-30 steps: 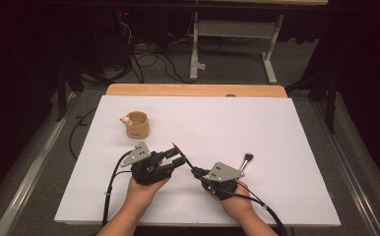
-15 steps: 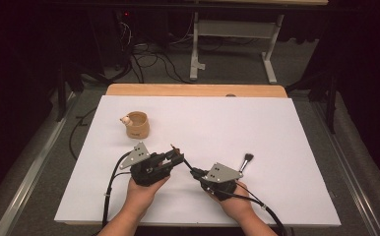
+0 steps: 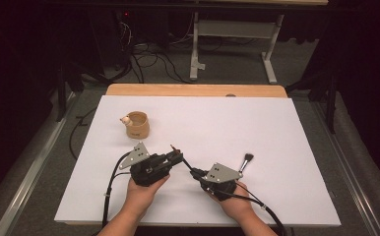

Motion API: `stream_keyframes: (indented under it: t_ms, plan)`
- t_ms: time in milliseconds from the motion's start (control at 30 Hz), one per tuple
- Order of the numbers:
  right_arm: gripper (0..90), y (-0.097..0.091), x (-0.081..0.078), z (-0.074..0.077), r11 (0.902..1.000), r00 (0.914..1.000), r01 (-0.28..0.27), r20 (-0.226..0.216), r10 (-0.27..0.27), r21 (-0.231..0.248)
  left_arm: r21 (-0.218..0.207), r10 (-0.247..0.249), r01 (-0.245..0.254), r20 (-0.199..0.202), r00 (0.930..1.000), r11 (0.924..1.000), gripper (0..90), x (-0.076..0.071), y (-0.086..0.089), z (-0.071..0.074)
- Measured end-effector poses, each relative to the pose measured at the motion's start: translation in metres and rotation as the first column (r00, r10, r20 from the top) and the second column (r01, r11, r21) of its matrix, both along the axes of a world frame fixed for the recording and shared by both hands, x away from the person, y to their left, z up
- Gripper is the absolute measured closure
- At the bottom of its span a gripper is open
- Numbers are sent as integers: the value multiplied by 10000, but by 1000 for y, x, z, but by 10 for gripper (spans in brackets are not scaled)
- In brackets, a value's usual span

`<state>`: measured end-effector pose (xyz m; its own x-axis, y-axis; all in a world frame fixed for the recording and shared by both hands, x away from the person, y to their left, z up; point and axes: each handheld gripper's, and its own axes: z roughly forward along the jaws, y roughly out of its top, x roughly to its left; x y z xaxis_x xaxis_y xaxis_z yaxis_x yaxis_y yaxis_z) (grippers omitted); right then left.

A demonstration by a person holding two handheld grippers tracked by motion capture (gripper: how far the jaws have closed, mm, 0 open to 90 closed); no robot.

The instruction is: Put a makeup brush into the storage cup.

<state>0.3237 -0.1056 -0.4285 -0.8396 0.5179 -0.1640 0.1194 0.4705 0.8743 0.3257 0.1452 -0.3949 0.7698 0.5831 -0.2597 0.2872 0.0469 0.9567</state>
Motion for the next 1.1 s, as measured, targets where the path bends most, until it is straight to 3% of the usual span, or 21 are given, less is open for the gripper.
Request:
stream_keyframes:
  t_ms: [667,933,1100]
  plan:
    - [868,2,1,-3,9999,10000,-45,65,45,-114,-320,-545,545,8,9985,9980,825,-1,-1,-1]
    - [863,3,1,-3,10000,10000,-32,15,32,-59,-260,-590,592,71,9982,9979,830,-1,-1,-1]
    - [803,2,1,-3,10000,10000,-25,-71,25,-45,-314,-555,559,133,9984,9979,831,-1,0,0]
